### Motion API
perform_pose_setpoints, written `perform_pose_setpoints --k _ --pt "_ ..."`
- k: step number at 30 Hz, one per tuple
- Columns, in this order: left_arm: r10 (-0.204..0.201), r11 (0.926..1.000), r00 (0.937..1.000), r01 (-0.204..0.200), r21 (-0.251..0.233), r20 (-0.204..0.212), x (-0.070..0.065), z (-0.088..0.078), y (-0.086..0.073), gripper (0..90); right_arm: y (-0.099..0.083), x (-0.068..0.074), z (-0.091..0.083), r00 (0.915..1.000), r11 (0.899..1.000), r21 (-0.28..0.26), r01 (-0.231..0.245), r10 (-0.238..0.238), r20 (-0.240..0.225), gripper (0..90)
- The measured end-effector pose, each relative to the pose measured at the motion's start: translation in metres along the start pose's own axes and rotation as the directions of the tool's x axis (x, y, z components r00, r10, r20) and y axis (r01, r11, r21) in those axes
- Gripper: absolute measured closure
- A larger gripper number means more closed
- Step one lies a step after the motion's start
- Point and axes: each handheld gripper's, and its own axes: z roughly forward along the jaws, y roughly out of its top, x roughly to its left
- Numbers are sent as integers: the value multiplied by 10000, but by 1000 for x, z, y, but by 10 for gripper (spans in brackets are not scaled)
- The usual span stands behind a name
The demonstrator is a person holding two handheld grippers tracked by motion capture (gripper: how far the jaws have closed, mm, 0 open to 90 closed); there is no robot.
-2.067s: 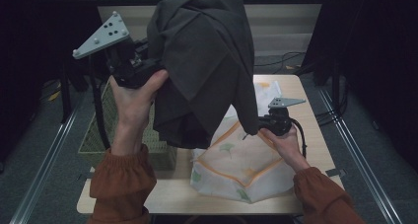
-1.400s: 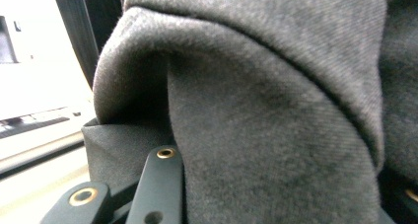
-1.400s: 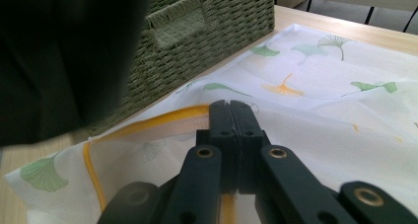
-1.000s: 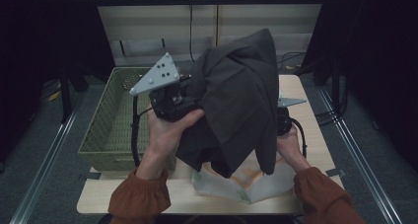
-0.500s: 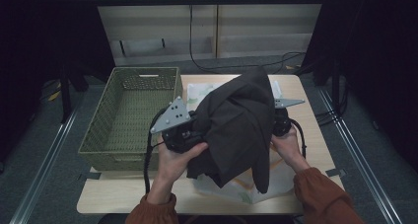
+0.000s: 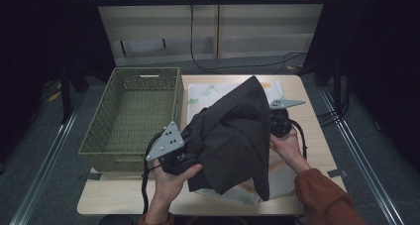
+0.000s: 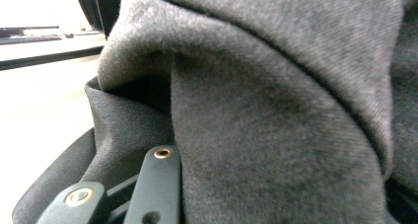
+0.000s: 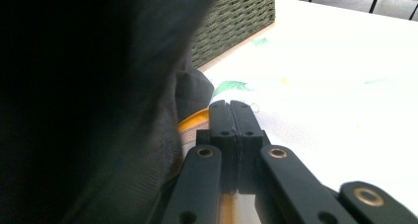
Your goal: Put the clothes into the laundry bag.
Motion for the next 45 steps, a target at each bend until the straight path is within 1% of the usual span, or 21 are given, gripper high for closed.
perform_pose_setpoints --k 1,4,7,10,12,13,14,19,22,27,28,29,30,31,32,34,35,37,39,43,45 --pt "116 9995 9999 -115 280 -32 0 -4 0 660 1 0 -1 10000 10000 -42 -36 36 -21 896" --pt "104 9997 9999 -104 243 -1 -1 -4 -3 661 1 0 -1 10000 10000 -79 -60 60 5 896" --pt "74 9987 10000 -77 509 66 1 -1 -9 660 2 0 -2 10000 9999 -136 -80 80 0 896" --pt "0 9964 9993 -31 846 363 5 10 -19 659 2 1 -2 10000 9999 -95 -52 52 9 896" --pt "47 9906 9985 -120 1361 541 7 20 -27 658 1 1 1 10000 10000 -7 6 -6 -8 896" --pt "47 9906 9985 -120 1361 541 7 20 -27 658 1 1 1 10000 10000 -7 6 -6 -8 896" --pt "-66 9878 9977 -40 1557 679 9 29 -34 658 0 3 3 10000 9999 125 -9 10 -37 896" --pt "-197 9804 9976 61 1971 669 12 44 -47 656 -2 5 7 9999 9995 317 96 -94 -44 896" --pt "-229 9716 9955 4 2367 925 12 54 -59 656 -3 5 10 9999 9990 433 130 -128 -54 896" --pt "-534 9428 9907 86 3332 1254 12 73 -87 656 -4 6 11 9999 9986 501 150 -149 -33 896" --pt "-271 9281 9933 -166 3720 1120 9 77 -93 657 -4 6 11 9999 9987 491 153 -151 -44 896" --pt "-87 8994 9944 -383 4355 1053 3 86 -106 657 -4 6 11 9999 9989 457 118 -116 -50 897" --pt "-87 8994 9944 -383 4355 1053 3 86 -106 657 -4 6 11 9999 9989 457 118 -116 -50 897" --pt "-449 8960 9915 -140 4439 1220 3 89 -116 657 -3 5 10 9999 9989 440 140 -137 -64 896" --pt "-816 9013 9892 210 4328 1221 4 90 -123 657 -2 6 9 9999 9992 389 123 -120 -80 896" --pt "-1038 9079 9862 411 4172 1288 7 90 -129 660 1 7 7 9999 9996 241 142 -140 -89 897" --pt "-1021 9069 9864 391 4195 1287 7 89 -128 660 3 8 6 9998 9997 188 175 -173 -102 897" --pt "-867 8968 9883 226 4419 1254 6 90 -126 661 5 9 5 9997 9997 86 212 -211 -151 896" --pt "-887 8961 9874 215 4434 1312 6 92 -127 662 8 9 4 9996 9998 -57 188 -189 -191 897" --pt "-701 8838 9886 -5 4679 1335 4 94 -127 664 14 9 2 9996 9995 -267 193 -198 -177 897" --pt "-699 8862 9901 58 4633 1215 2 95 -127 664 17 9 1 9996 9989 -413 231 -238 -172 897"
